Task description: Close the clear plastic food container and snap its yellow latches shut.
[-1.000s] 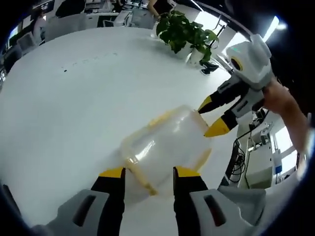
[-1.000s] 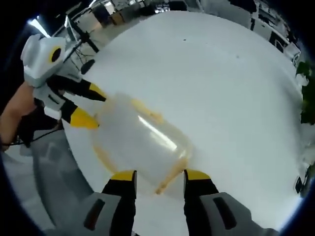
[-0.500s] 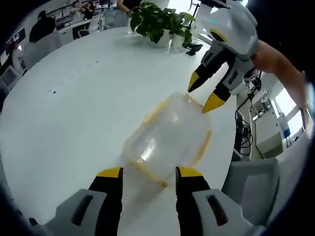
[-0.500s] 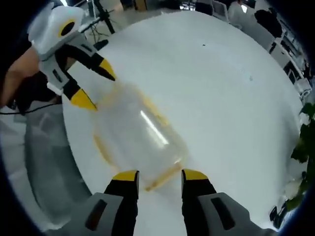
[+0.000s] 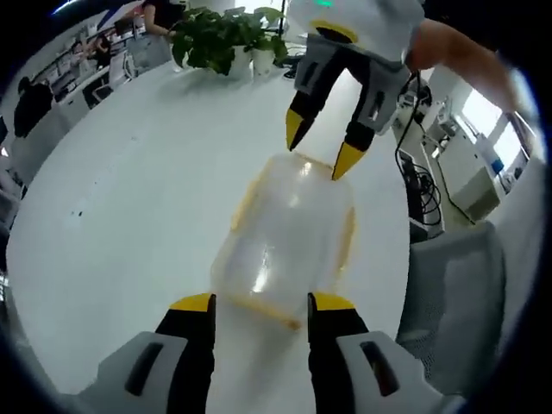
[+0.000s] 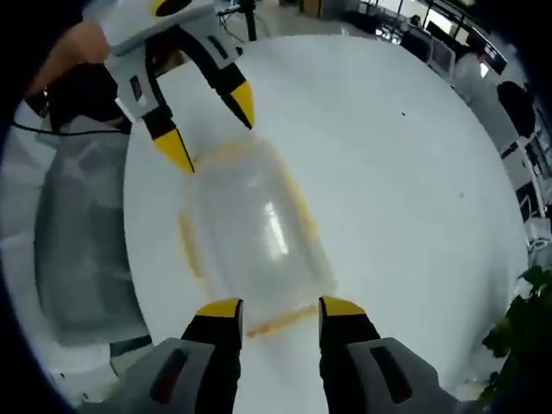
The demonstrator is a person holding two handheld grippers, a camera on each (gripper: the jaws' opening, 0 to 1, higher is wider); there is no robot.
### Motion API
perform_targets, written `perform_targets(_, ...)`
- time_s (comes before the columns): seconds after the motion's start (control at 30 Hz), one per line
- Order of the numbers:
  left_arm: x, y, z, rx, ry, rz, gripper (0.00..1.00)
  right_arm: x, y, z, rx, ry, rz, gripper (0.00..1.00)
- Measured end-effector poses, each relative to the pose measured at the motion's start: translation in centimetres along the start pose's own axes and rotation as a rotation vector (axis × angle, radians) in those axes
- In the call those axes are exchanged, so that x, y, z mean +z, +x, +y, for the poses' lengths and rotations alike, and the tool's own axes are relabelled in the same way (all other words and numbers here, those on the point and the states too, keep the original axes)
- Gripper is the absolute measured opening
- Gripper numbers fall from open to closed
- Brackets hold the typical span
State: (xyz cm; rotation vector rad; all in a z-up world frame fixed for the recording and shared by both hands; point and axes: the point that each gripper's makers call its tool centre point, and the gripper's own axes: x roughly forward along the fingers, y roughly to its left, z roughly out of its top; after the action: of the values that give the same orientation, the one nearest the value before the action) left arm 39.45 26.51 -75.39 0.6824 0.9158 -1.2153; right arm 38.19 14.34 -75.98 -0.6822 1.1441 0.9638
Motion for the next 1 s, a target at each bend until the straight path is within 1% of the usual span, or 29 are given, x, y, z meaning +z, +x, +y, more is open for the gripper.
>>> perform_targets(0.03, 0.2, 0.0, 0.0, 0.001, 0.025, -0.005, 0.42, 0.1, 0.0, 0.0, 0.001, -0.011, -0.002, 0.33)
perform_targets(0.07, 0.2, 0.1, -0.1, 0.002, 0.024, -0.006, 0.42, 0.2, 0.1, 0.2, 0.008, -0.031, -0.009, 0.34)
perform_targets(0.1, 0.2, 0.2, -0.3, -0.006, 0.032, -0.001, 0.42, 0.2, 0.1, 0.2, 0.008, -0.025, -0.007, 0.34)
perform_targets(0.17, 0.4, 0.3, -0.2, -0.004, 0.061, -0.002, 0.42, 0.3, 0.3, 0.4, 0.015, -0.059, -0.004, 0.34)
perform_targets(0.2, 0.4, 0.3, -0.3, -0.009, 0.080, 0.001, 0.42, 0.2, 0.4, 0.5, 0.019, -0.062, 0.001, 0.34)
perform_targets(0.27, 0.5, 0.4, -0.4, -0.006, 0.117, 0.004, 0.42, 0.4, 0.5, 0.7, 0.027, -0.088, -0.006, 0.33)
perform_targets(0.37, 0.7, 0.5, -0.6, -0.010, 0.154, 0.003, 0.41, 0.7, 0.6, 0.9, 0.043, -0.095, -0.017, 0.34)
perform_targets(0.43, 0.8, 0.6, -0.8, -0.014, 0.178, 0.002, 0.41, 0.8, 0.6, 1.1, 0.040, -0.135, -0.013, 0.34)
perform_targets(0.57, 1.0, 0.7, -0.8, -0.017, 0.214, 0.004, 0.41, 1.0, 0.7, 1.2, 0.050, -0.137, -0.020, 0.33)
perform_targets(0.77, 1.4, 1.0, -1.0, -0.024, 0.242, -0.001, 0.40, 1.5, 0.8, 1.5, 0.058, -0.159, -0.031, 0.33)
perform_targets(0.87, 2.0, 1.1, -1.3, -0.032, 0.240, -0.021, 0.40, 1.9, 0.9, 1.6, 0.058, -0.170, -0.044, 0.33)
perform_targets(1.0, 2.4, 1.5, -1.6, -0.036, 0.253, -0.029, 0.40, 2.6, 1.1, 1.9, 0.064, -0.176, -0.063, 0.33)
